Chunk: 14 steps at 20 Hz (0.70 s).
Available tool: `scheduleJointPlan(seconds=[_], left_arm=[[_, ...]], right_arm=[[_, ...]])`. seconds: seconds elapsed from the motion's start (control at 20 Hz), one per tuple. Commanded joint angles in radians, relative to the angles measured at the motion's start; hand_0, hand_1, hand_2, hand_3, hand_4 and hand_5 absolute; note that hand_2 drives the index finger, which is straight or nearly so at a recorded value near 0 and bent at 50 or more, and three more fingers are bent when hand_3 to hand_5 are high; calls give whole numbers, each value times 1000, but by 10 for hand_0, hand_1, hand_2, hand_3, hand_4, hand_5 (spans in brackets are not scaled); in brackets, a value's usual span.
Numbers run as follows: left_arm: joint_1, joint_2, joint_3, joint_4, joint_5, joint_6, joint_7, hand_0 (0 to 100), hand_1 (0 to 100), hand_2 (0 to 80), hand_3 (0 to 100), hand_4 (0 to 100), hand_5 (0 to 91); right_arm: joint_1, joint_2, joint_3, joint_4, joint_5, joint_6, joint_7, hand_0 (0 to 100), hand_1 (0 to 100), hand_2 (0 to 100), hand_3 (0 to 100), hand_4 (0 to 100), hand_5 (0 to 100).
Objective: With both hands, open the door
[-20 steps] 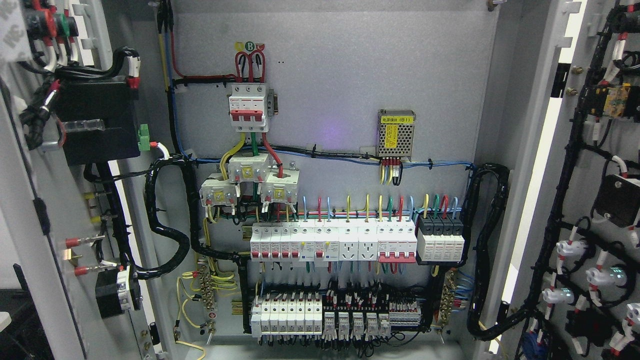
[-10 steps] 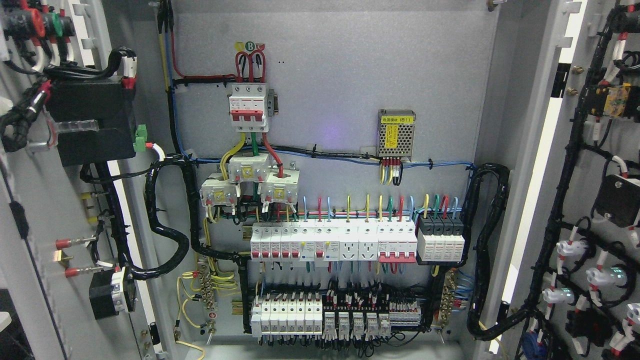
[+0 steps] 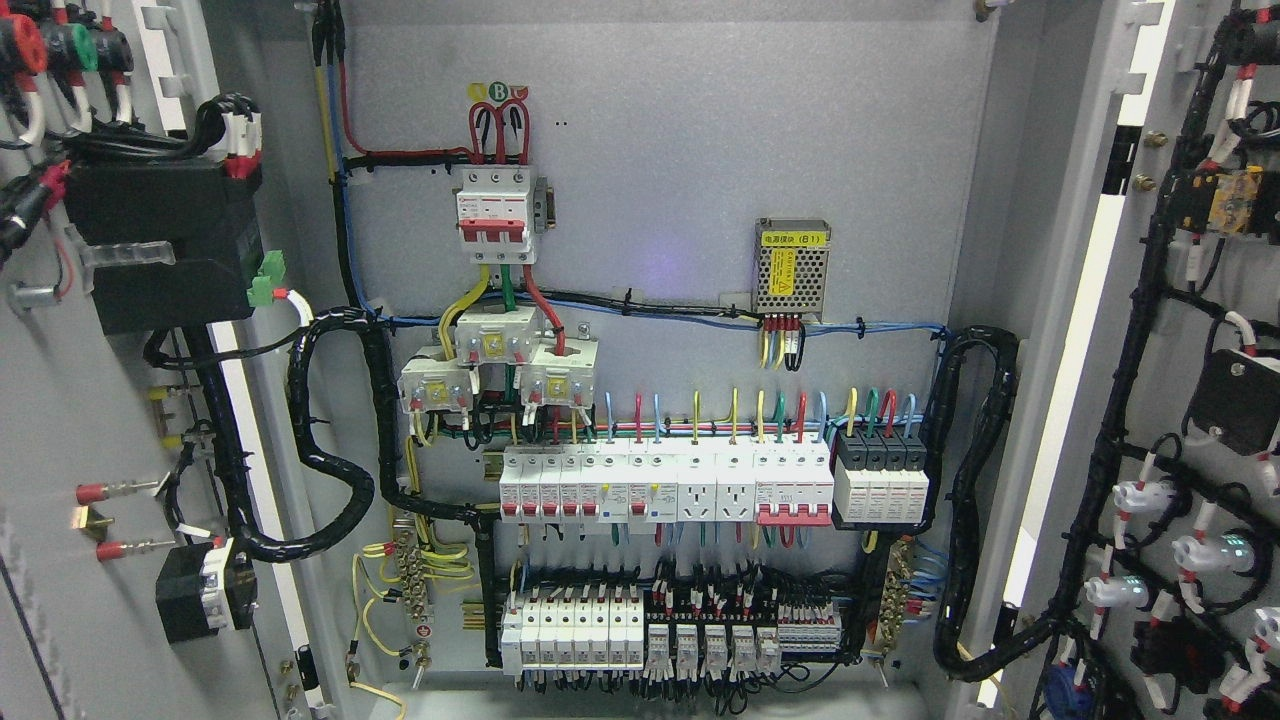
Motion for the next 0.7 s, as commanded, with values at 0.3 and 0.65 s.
scheduleJointPlan(seconds=[0.3, 0.65], left_arm=[[1, 0, 17, 6, -17, 1, -5, 0, 0, 0, 0, 0, 0], [1, 0, 17, 6, -17, 1, -5, 0, 0, 0, 0, 0, 0]], right_arm=[[-9, 26, 7, 2, 1, -2, -11, 386, 0, 0, 0, 0, 0], [6, -23, -23, 2, -1, -9, -14, 386, 0, 0, 0, 0, 0]])
